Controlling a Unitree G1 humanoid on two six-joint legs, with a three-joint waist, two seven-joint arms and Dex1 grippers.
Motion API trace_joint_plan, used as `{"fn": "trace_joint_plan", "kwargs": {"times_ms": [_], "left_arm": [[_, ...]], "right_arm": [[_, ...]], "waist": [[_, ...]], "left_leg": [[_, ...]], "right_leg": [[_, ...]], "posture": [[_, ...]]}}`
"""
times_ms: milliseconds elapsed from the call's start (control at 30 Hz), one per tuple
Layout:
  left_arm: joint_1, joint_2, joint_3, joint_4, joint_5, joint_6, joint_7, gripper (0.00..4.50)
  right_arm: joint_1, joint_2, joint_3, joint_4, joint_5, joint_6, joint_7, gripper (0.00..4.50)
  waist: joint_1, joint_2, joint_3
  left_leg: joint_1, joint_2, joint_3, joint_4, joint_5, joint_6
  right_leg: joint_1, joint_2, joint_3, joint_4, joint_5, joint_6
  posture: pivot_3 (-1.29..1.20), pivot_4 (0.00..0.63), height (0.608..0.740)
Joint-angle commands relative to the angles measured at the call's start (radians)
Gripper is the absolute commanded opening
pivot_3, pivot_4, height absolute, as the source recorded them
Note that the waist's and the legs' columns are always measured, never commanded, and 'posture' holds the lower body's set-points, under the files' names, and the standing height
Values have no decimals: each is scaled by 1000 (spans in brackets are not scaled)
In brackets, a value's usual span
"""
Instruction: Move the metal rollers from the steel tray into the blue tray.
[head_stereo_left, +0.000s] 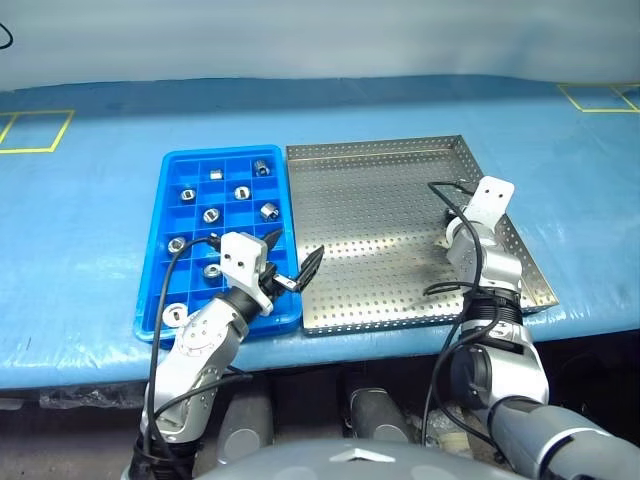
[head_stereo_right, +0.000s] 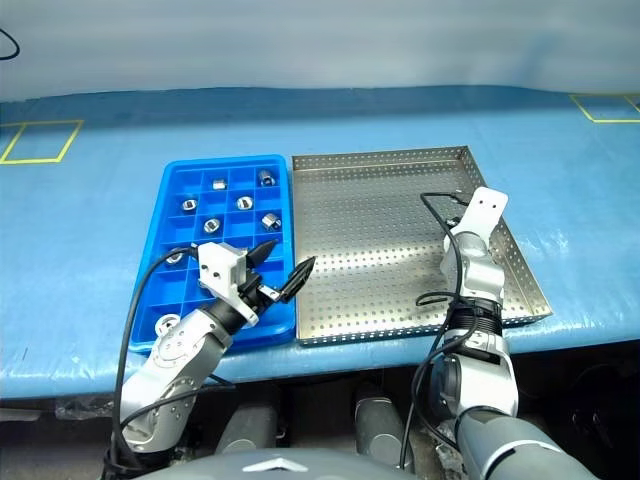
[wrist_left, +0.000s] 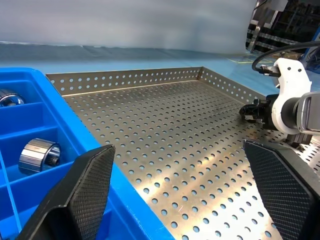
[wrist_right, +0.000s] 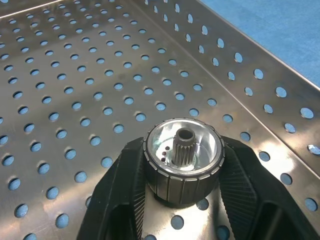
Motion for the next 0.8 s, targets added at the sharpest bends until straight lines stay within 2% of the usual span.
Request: {"fn": "trace_joint_plan", "kwargs": {"times_ms": [33,300,433,633,800], "left_arm": [[-4,-10,21,-17,-15,-23,6,4500],[85,-64,178,-93,-84,-63,76,4500],[213,-62,217,-194,-82,-70,112,4500],[378,-93,195,-300,-73,-100,161,4500],[471,-105,183,-338,-84,-123,178,4500]], "right_arm": [[5,3,45,-102,11,28,43,1694],[23,35,338,-416,48,218,335,1694],[-1,77,503,-522,72,305,451,1694],[1,133,623,-582,78,396,505,1694],[50,150,723,-629,81,451,541,1694]], "waist": [[0,0,0],[5,2,1],[29,2,1],[106,1,2],[136,0,1]], "left_leg": [[0,0,0,0,0,0],[0,1,0,-1,0,0],[0,1,-2,-1,0,0],[-2,1,-3,-1,0,0],[-1,1,-3,1,0,0]], "right_leg": [[0,0,0,0,0,0],[-1,1,0,1,0,0],[-1,1,-2,1,-1,-1],[0,0,-4,-1,-5,-5],[0,-1,-5,-2,-8,-4]], "posture": [[57,150,740],[152,150,740],[258,150,740],[354,150,740],[392,150,740]]}}
